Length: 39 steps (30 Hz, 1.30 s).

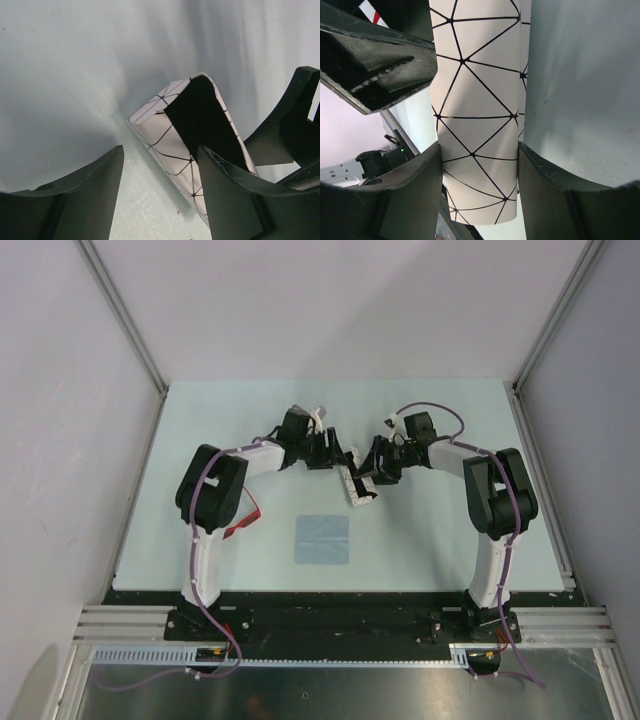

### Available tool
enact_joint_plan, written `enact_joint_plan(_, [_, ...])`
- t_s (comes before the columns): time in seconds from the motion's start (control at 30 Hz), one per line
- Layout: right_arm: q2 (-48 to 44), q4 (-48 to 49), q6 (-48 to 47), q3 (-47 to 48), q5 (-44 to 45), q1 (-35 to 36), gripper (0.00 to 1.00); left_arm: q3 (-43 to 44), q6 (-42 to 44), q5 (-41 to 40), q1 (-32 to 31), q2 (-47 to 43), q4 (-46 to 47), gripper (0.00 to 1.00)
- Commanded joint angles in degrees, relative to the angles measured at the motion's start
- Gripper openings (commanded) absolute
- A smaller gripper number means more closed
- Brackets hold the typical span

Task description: Organize the sunglasses

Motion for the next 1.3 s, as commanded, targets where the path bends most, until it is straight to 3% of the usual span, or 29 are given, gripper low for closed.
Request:
enact_joint_plan(0.0, [0.44,4.03,0.85,-0.18,-3.32,-0.17,0.24,2.15,-1.18,0.52,-1.46,0.00,-1.19,0.66])
enact_joint_plan(0.2, [0.53,3.86,0.51,-0.27,-2.70,-0.34,0.29,2.50,-0.93,-1.14,-1.81,1.49,-2.51,0.59])
enact_joint_plan(0.33, [0.26,2.98,-0.29,-0.27,-0.25,-0.26,0.37,2.85,1.88,-5.44,-2.34,2.11,-5.23,0.49])
enact_joint_plan(0.47, [-0.44,1.40,-2.22,-0.27,2.74,-0.08,0.50,2.15,3.99,-7.12,-2.87,2.37,-7.17,0.47])
enact_joint_plan(0.8, [-3.95,-4.32,-5.65,-0.18,14.25,1.24,0.68,2.50,5.23,-8.97,-3.40,1.58,-8.66,0.47])
enact_joint_plan(1.27, [-7.64,-7.74,-7.58,0.88,21.99,1.33,0.70,2.94,5.67,-9.32,-3.40,0.18,-9.28,0.50])
